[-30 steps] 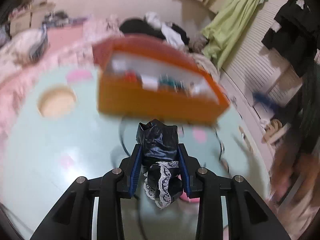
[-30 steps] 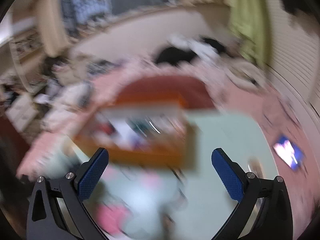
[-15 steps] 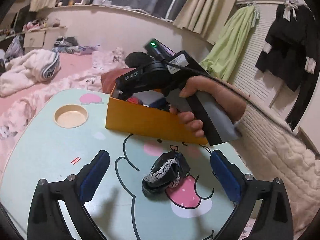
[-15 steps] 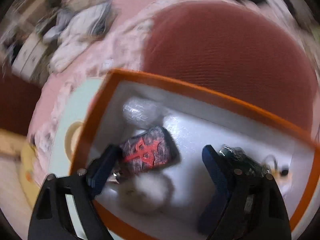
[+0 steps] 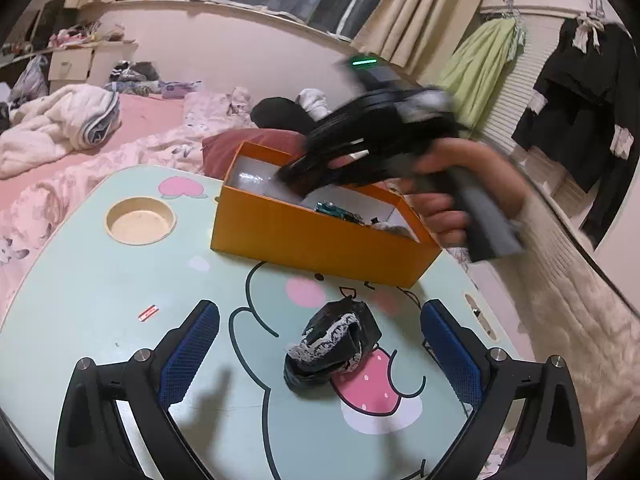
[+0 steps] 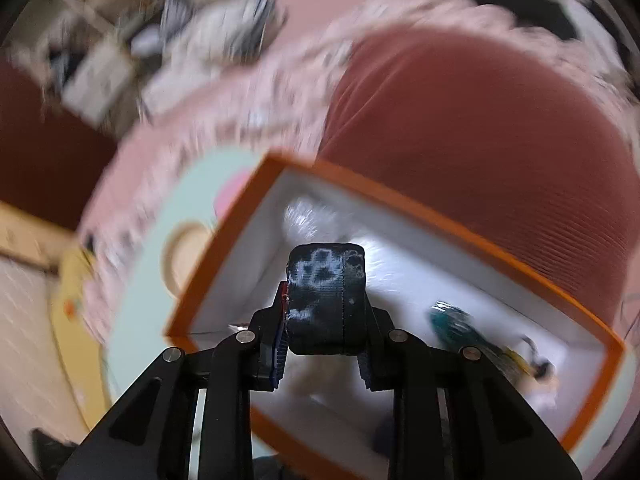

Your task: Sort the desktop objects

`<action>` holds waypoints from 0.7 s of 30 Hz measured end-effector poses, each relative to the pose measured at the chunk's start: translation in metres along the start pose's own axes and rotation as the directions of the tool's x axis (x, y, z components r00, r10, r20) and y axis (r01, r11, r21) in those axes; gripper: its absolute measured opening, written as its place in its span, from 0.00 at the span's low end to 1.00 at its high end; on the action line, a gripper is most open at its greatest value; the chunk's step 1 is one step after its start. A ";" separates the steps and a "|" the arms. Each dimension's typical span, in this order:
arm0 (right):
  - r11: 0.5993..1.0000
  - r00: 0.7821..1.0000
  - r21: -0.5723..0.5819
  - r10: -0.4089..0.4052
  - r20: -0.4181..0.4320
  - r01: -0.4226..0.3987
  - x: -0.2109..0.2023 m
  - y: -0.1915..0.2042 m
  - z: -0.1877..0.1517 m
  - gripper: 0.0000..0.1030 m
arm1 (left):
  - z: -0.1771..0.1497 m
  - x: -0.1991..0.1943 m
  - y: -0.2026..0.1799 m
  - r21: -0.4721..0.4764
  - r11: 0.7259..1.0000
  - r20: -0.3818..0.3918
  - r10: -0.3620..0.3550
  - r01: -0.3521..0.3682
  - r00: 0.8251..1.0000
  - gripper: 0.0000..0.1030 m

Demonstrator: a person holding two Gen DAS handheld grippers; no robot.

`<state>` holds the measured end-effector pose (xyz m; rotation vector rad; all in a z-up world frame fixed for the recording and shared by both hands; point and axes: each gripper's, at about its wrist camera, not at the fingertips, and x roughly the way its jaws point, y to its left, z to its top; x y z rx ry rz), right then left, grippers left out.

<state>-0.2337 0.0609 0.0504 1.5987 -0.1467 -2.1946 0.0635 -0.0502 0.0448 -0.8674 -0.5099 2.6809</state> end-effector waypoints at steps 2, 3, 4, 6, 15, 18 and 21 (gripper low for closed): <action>0.995 0.986 0.050 0.077 0.145 -0.085 -0.047 -0.011 -0.021 0.29 | 0.004 0.000 0.004 -0.019 1.000 0.004 0.000 0.000 1.000 0.98; 0.991 0.975 0.050 0.113 0.193 -0.125 -0.065 -0.012 -0.036 0.29 | 0.008 0.002 0.006 -0.022 1.000 -0.002 0.005 -0.005 1.000 0.98; 0.989 0.967 0.035 0.135 0.216 -0.146 -0.076 -0.011 -0.050 0.29 | 0.013 0.003 0.009 -0.020 1.000 -0.006 0.011 -0.011 1.000 0.98; 0.990 0.967 0.005 0.134 0.218 -0.138 -0.087 -0.009 -0.095 0.29 | 0.028 0.004 0.011 -0.023 0.999 -0.007 0.026 -0.026 1.000 0.98; 0.937 0.942 0.208 0.227 0.248 -0.280 -0.020 -0.031 -0.205 0.31 | 0.118 0.098 -0.041 -0.036 0.997 -0.252 -0.080 0.073 0.964 0.98; 0.955 0.939 0.213 0.131 0.317 -0.205 -0.025 -0.024 -0.205 0.44 | 0.126 0.162 -0.065 0.082 0.996 -0.364 0.063 -0.035 0.929 0.98; 0.968 0.934 0.227 0.022 0.355 -0.109 -0.035 -0.020 -0.212 0.58 | 0.124 0.209 -0.076 0.207 0.971 -0.420 0.200 -0.121 0.885 0.98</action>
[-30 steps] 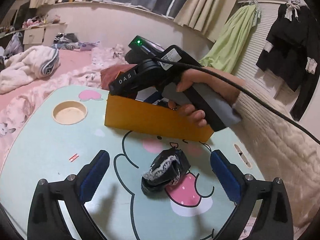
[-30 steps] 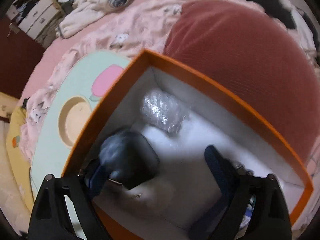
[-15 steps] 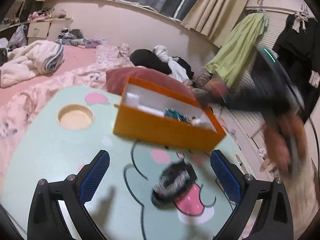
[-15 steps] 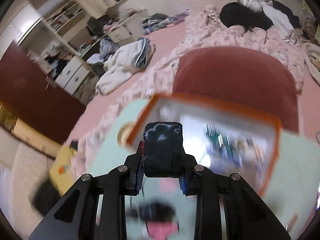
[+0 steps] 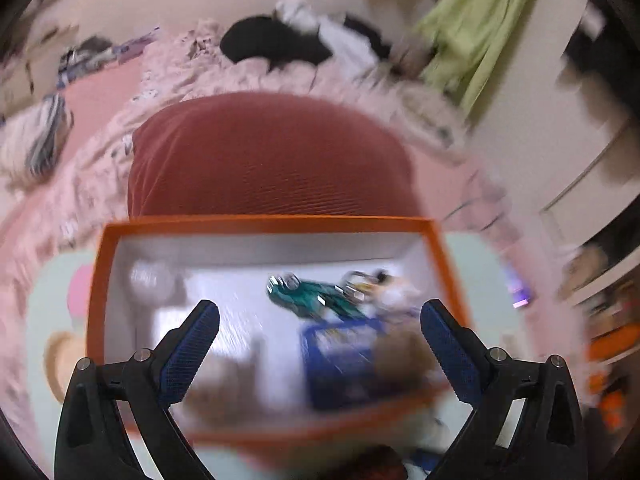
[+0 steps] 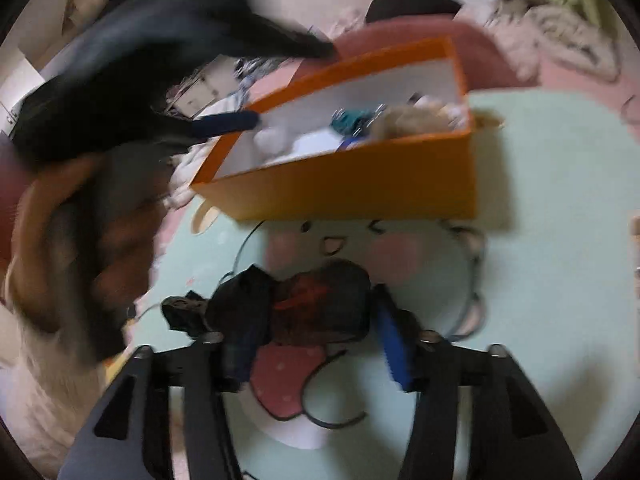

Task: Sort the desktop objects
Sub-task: 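Grasp green toy car in orange box with left tool, place on table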

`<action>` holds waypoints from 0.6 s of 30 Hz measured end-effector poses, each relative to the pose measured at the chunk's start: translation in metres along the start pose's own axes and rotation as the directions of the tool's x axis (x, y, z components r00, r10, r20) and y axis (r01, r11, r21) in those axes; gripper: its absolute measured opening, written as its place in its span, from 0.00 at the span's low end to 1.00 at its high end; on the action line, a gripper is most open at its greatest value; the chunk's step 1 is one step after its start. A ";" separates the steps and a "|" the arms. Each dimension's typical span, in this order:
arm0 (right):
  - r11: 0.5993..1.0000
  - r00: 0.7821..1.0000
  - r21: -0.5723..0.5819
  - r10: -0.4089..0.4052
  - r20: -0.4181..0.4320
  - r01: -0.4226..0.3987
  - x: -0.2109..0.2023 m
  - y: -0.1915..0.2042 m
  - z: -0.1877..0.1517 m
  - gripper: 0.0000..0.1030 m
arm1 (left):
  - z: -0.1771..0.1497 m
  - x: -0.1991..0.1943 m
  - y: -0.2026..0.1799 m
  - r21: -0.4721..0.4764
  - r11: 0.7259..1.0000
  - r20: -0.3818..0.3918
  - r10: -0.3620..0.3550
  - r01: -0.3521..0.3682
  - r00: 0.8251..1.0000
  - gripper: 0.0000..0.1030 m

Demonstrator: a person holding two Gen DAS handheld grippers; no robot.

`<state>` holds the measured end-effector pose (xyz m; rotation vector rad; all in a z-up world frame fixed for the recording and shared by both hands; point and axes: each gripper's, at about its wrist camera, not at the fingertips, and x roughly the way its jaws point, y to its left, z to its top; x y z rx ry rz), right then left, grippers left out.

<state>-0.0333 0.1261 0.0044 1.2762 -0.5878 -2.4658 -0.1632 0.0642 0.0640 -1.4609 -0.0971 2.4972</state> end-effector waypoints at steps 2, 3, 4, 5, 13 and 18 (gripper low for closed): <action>1.000 0.999 -0.008 -0.018 0.051 0.018 -0.010 0.001 -0.005 0.69 | 0.008 0.023 -0.004 0.017 1.000 -0.067 0.023 -0.022 0.997 0.98; 1.000 0.998 0.001 -0.016 0.057 0.016 -0.012 0.000 -0.008 0.69 | 0.011 0.036 -0.004 0.020 0.999 -0.110 0.036 -0.034 0.993 0.98; 1.000 0.998 0.014 -0.008 0.055 0.007 -0.015 -0.005 -0.010 0.69 | 0.013 0.046 -0.005 0.027 0.998 -0.142 0.052 -0.049 0.989 0.97; 1.000 0.999 0.028 0.000 0.049 -0.002 -0.017 -0.009 -0.012 0.69 | 0.012 0.055 -0.005 0.043 0.997 -0.180 0.071 -0.064 0.981 0.85; 0.995 0.999 0.094 0.036 -0.008 -0.035 -0.030 -0.035 -0.005 0.69 | 0.009 0.053 0.005 0.035 0.998 -0.181 -0.040 0.047 0.983 0.71; 0.995 0.999 0.097 0.031 0.013 -0.032 -0.037 -0.039 -0.003 0.69 | -0.007 -0.023 0.034 -0.028 0.977 0.058 -0.209 0.211 0.976 0.71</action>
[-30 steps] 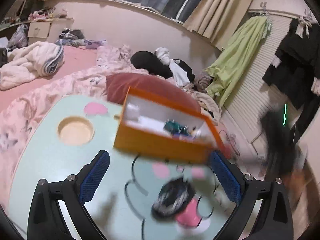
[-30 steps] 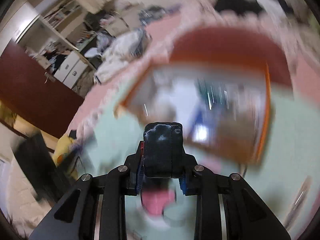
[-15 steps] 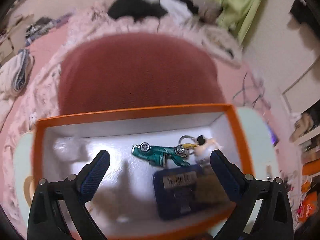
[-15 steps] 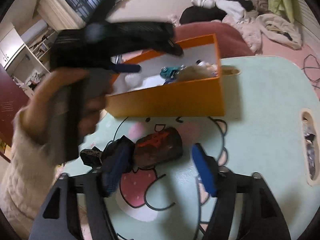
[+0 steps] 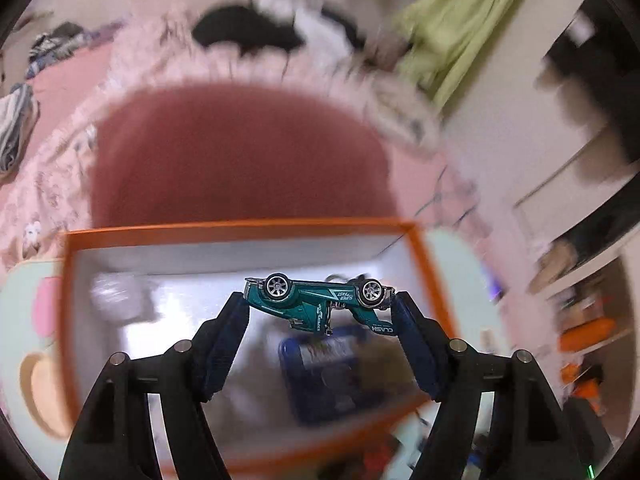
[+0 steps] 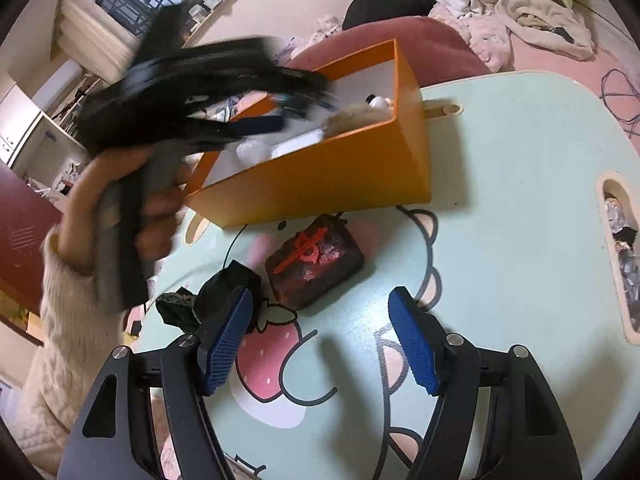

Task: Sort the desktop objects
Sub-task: 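Grasp green toy car in orange box with left tool, place on table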

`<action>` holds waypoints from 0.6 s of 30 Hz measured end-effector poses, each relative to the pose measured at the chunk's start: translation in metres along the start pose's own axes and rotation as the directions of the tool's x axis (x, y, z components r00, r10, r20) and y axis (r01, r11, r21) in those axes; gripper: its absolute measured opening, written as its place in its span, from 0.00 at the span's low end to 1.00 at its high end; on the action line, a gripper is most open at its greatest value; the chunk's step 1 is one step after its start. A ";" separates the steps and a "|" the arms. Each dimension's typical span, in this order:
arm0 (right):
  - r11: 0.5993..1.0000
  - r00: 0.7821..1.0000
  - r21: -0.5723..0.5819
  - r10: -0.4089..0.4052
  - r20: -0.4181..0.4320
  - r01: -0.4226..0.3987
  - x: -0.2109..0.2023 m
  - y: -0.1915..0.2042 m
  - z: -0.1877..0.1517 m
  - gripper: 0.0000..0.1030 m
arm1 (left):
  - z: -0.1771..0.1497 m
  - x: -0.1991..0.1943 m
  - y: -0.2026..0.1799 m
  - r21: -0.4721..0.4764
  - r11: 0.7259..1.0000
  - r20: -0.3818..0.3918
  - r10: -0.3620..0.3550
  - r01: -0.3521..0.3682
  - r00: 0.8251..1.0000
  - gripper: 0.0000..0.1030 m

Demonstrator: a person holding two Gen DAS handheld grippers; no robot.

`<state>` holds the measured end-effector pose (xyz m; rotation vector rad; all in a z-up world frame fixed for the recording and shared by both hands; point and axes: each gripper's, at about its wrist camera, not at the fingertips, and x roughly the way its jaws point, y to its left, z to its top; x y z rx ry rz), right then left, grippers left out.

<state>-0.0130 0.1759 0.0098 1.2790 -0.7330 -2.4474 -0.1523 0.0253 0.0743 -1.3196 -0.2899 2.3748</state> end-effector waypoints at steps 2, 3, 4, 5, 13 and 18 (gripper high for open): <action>1.000 1.000 -0.007 -0.008 0.015 0.009 -0.005 0.001 0.003 0.69 | -0.016 -0.038 0.005 -0.012 1.000 0.079 -0.012 0.013 0.997 0.71; 1.000 1.000 -0.012 -0.011 0.021 0.011 -0.008 0.002 0.006 0.69 | -0.029 -0.059 0.009 -0.009 1.000 0.115 -0.014 0.016 0.993 0.71; 1.000 1.000 -0.020 -0.011 0.025 0.012 -0.011 0.003 0.009 0.69 | -0.042 -0.075 0.014 -0.007 1.000 0.135 -0.012 0.013 0.991 0.71; 1.000 1.000 -0.028 -0.005 0.031 0.006 -0.016 0.006 0.016 0.69 | -0.061 -0.091 0.021 -0.014 1.000 0.148 -0.001 0.003 0.989 0.71; 0.986 0.989 -0.166 -0.009 -0.149 -0.016 0.018 0.077 0.118 0.69 | -0.167 -0.081 0.075 -0.140 0.981 0.071 0.144 -0.133 0.987 0.71; 0.991 0.928 -0.127 -0.020 -0.371 -0.029 0.115 0.102 0.153 0.69 | -0.179 -0.066 0.062 -0.089 0.991 0.083 0.106 -0.099 0.991 0.73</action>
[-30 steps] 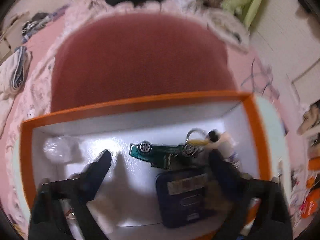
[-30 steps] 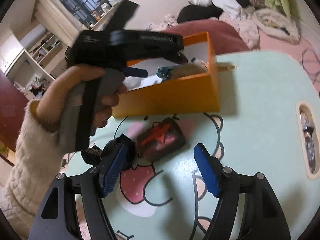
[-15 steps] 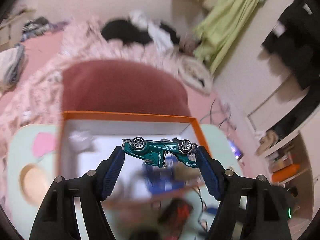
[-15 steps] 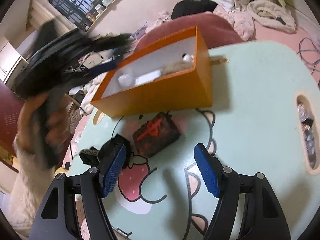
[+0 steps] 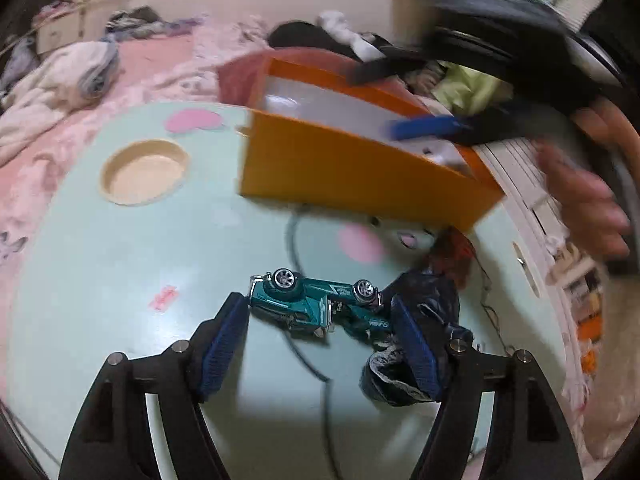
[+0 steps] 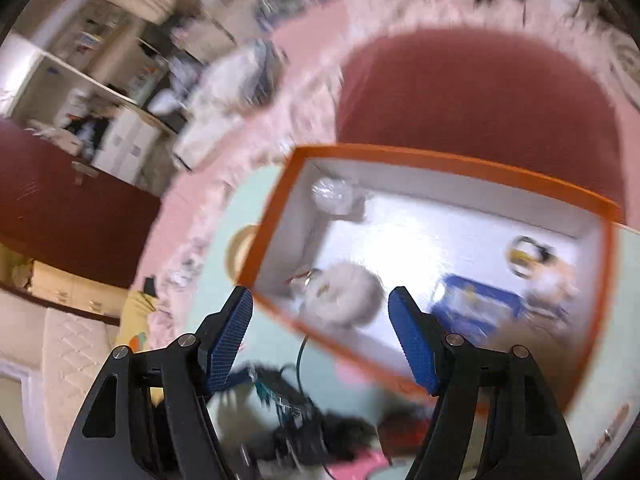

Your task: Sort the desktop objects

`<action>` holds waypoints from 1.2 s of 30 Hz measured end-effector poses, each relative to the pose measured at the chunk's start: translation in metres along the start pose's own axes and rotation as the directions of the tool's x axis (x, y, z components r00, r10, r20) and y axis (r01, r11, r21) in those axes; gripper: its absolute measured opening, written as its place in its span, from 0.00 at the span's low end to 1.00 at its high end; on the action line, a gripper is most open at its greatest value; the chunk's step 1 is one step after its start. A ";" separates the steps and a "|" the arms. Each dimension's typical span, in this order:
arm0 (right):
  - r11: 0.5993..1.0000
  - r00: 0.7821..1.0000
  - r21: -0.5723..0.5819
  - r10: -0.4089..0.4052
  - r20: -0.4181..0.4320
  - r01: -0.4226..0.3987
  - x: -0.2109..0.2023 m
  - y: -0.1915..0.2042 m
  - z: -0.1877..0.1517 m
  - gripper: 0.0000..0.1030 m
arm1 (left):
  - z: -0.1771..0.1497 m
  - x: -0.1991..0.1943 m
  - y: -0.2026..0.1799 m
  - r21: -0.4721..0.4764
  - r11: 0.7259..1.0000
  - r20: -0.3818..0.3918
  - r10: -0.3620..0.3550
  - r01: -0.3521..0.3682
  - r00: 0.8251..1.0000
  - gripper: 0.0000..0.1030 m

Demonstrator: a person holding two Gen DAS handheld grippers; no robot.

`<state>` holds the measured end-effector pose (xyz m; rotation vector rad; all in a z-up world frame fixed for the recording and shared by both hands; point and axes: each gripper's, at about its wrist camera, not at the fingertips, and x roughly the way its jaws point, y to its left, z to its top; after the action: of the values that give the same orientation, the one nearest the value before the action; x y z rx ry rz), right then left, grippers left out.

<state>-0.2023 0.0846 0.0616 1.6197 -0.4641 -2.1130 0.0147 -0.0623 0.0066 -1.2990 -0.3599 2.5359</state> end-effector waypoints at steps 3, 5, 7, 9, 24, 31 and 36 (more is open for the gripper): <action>0.997 0.995 0.008 -0.075 -0.063 0.076 0.037 0.001 0.012 0.69 | -0.001 -0.001 -0.007 0.014 1.000 0.009 -0.014 0.014 1.000 0.80; 0.996 0.990 -0.008 -0.089 -0.109 0.089 0.054 0.000 0.014 0.68 | 0.001 -0.004 -0.009 0.023 1.000 0.032 0.001 -0.002 0.999 0.85; 0.990 0.985 -0.063 -0.129 -0.111 0.122 0.066 0.003 0.007 0.58 | 0.001 -0.009 -0.011 0.020 1.000 0.052 0.011 -0.012 0.999 0.85; 0.994 0.993 -0.067 -0.087 -0.085 0.082 0.067 0.003 0.005 0.23 | 0.000 -0.015 -0.007 0.009 1.000 0.074 0.001 -0.002 0.997 0.85; 0.993 0.970 -0.074 0.108 0.218 -0.094 -0.031 -0.015 -0.097 0.14 | 0.139 -0.034 -0.015 0.083 0.996 0.103 0.029 -0.038 0.994 0.80; 0.999 0.984 0.010 0.050 0.170 -0.052 -0.008 -0.046 -0.168 0.16 | 0.187 0.062 -0.047 0.265 0.937 -0.119 0.266 -0.227 0.957 0.51; 0.995 0.966 -0.003 0.099 0.237 -0.101 -0.025 -0.033 -0.135 0.22 | 0.183 0.094 -0.054 0.335 0.899 -0.177 0.353 -0.281 0.919 0.51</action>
<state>-0.0709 0.1258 0.0306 1.3235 -0.6184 -2.2394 -0.1814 0.0028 0.0580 -1.6130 0.3102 2.5124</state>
